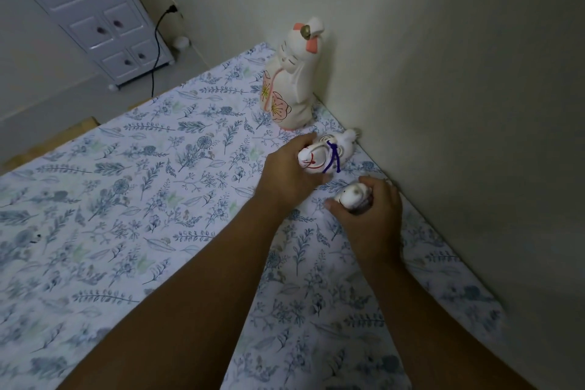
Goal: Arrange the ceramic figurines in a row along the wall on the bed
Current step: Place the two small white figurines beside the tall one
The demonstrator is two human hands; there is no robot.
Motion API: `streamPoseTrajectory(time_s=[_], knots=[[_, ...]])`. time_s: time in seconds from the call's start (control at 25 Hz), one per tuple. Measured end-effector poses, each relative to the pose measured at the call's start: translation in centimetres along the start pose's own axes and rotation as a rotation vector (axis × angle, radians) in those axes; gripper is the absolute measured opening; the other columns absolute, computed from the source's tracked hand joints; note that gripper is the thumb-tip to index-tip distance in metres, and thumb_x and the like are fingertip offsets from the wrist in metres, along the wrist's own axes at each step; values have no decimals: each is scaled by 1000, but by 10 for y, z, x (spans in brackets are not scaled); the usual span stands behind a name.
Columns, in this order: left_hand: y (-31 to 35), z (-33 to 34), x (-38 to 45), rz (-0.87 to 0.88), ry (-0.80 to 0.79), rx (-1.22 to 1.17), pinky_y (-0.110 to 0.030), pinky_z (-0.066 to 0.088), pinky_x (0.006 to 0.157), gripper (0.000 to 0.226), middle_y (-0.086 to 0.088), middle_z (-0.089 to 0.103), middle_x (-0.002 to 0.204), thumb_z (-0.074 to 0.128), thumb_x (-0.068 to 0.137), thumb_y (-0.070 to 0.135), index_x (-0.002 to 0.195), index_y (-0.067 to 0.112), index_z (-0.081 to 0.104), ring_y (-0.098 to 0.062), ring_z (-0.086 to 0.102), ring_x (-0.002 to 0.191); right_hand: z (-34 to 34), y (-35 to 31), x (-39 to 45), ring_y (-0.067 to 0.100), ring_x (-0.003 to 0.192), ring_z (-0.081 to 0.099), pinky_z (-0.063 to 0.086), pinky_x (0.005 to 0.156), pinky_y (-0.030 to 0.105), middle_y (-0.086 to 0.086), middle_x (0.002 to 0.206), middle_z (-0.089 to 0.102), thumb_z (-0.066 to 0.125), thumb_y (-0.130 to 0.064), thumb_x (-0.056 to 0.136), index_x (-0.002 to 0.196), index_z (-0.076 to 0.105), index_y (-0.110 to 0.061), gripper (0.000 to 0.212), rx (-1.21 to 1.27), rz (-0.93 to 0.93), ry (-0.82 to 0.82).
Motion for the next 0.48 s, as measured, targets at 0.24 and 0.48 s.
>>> streamPoseTrajectory(time_s=[0.24,0.48], knots=[[-12,-52,-89,-92,64,2,-16,31,106,86,8,49,150,83,78,44,151,22,43,-4,44,134,-4,-25,-41,30,148,30,39,114,51,10,159,39,85,-47,75,150,44,-18,90,-158,-79,-134],[-63,-150,-266,-234,263,201,-36,19,122,69,-2,34,162,60,97,42,155,16,34,-18,17,153,35,-100,-160,27,149,32,31,120,47,7,160,41,72,-45,90,151,45,-17,72,-214,-312,-402]])
Point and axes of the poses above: each hand's wrist, its own x-axis towards the middle knuckle, its own z-axis out of the palm, y = z × x, the point moved 6 cm from there along x, towards the middle knuckle
